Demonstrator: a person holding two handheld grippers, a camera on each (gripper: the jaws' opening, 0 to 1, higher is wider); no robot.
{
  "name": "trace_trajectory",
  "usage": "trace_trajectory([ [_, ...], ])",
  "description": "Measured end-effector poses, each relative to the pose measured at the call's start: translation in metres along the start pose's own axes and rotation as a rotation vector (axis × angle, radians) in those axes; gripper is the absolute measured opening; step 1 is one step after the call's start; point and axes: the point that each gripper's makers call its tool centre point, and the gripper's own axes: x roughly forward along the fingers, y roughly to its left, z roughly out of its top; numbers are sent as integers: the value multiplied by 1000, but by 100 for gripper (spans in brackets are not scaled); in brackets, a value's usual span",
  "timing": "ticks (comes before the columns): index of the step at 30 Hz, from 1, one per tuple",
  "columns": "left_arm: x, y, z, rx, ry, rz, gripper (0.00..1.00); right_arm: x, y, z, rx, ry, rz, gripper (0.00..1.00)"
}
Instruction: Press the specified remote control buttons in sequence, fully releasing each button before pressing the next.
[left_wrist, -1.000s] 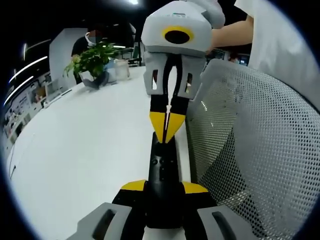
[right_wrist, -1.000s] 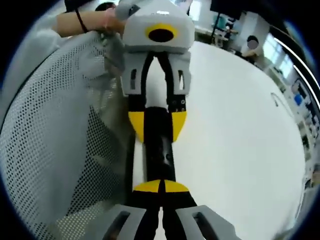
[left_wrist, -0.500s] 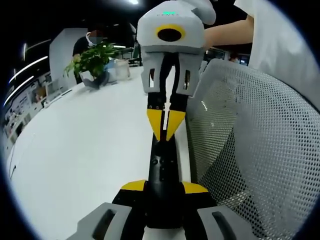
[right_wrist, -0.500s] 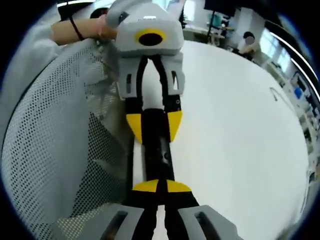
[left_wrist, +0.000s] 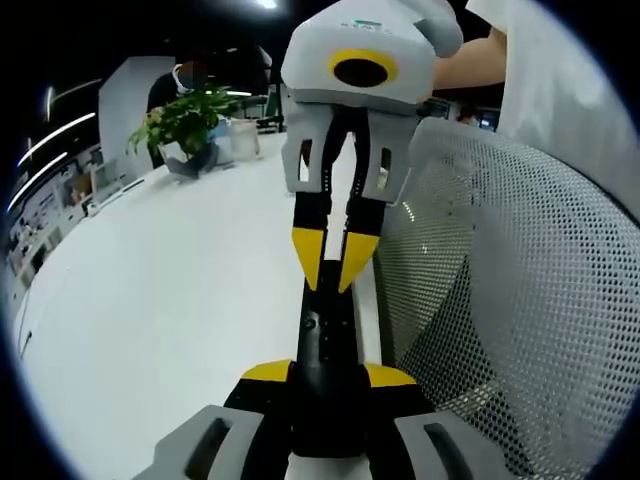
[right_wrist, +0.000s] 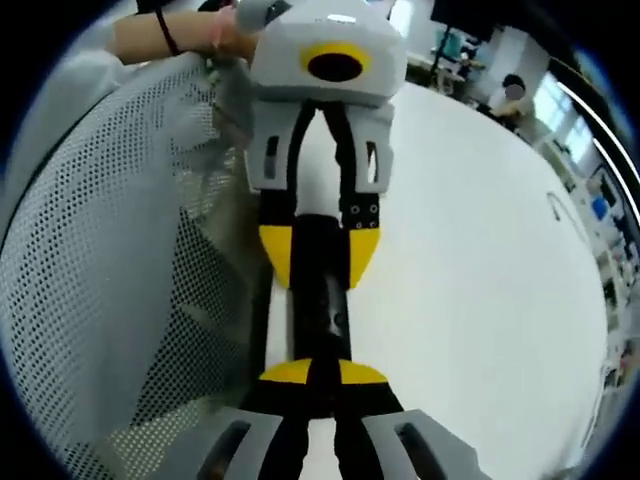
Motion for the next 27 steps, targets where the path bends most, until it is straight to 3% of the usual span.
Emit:
trace_trajectory([
  [5, 0, 0, 0, 1, 0, 1, 25, 2, 0, 0, 15, 52, 33, 5],
  [6, 0, 0, 0, 2, 2, 1, 25, 2, 1, -1, -19, 66, 38, 5],
  [12, 0, -1, -1, 9, 9, 2, 25, 3, 1, -2, 8, 99, 28, 5],
  [18, 0, -1, 0, 6, 7, 3, 25, -2, 0, 0, 67, -64, 8, 4],
  [22, 0, -1, 0, 3, 5, 4, 25, -2, 2, 1, 29, -79, -25, 4],
  [27, 0, 0, 0, 3, 5, 4, 25, 0, 0, 6, -1, -69, -6, 4],
])
